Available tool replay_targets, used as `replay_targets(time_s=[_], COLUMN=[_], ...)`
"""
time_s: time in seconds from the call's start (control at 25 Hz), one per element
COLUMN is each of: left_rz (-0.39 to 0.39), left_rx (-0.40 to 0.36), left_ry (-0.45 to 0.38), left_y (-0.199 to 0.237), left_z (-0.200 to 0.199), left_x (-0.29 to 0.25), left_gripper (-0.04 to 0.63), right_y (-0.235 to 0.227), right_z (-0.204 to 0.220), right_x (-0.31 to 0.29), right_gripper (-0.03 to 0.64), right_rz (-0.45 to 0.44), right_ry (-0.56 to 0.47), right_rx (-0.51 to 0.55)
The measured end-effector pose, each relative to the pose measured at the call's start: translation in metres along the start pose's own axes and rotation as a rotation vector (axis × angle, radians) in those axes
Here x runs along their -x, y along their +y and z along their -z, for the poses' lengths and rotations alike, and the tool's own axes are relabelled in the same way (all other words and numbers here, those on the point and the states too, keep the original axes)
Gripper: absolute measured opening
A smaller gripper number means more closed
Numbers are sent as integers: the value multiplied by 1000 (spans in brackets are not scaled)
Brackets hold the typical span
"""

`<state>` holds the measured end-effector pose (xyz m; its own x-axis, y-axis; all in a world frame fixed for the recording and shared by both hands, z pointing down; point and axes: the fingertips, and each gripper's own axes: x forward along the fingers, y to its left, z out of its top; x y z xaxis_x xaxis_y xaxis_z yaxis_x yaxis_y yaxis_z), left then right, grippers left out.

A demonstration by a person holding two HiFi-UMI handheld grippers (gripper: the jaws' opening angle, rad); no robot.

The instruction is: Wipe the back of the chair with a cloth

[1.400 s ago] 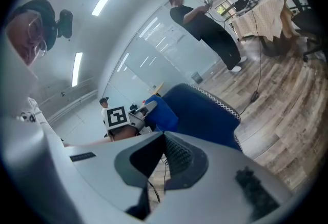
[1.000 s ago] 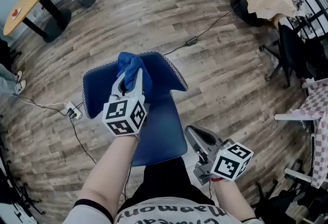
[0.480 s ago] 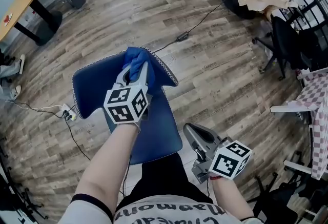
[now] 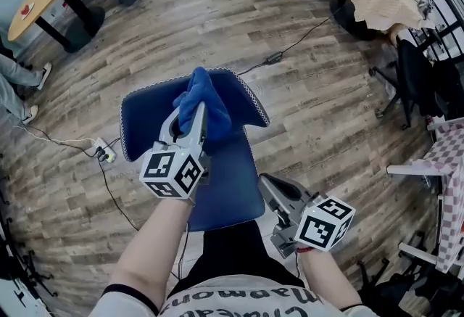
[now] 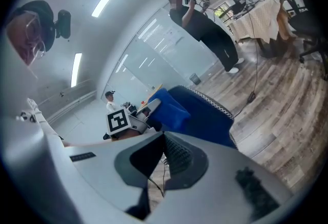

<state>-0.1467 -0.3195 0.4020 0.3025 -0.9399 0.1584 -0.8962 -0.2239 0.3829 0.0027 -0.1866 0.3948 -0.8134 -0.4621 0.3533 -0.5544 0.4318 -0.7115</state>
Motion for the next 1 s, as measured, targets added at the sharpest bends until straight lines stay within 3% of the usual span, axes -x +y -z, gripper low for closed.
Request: replay_targets(time_s=[0.2, 0.48, 0.6, 0.72, 0.88, 1.0], left_rz=[-121, -419, -513, -537, -519, -501], left_rx=[-11, -14, -18, -29, -93, -92], left_ry=[-23, -38, -25, 1, 58, 84], left_y=[50, 136, 158, 165, 158, 152], left_z=[-7, -14, -10, -1, 13, 24], left_x=[43, 119, 135, 132, 109, 90], left_gripper=[80, 81, 81, 83, 83, 83], right_y=[20, 30, 29, 31, 24, 15], right_z=[9, 17, 22, 24, 24, 22], right_x=[-23, -36, -38, -39, -31, -24], right_gripper=[14, 14, 14, 14, 14, 14], right_rz=[-56, -86, -85, -91, -69, -31], right_ry=[54, 96, 104, 116, 119, 117], right_rx=[30, 41, 37, 43, 69, 108])
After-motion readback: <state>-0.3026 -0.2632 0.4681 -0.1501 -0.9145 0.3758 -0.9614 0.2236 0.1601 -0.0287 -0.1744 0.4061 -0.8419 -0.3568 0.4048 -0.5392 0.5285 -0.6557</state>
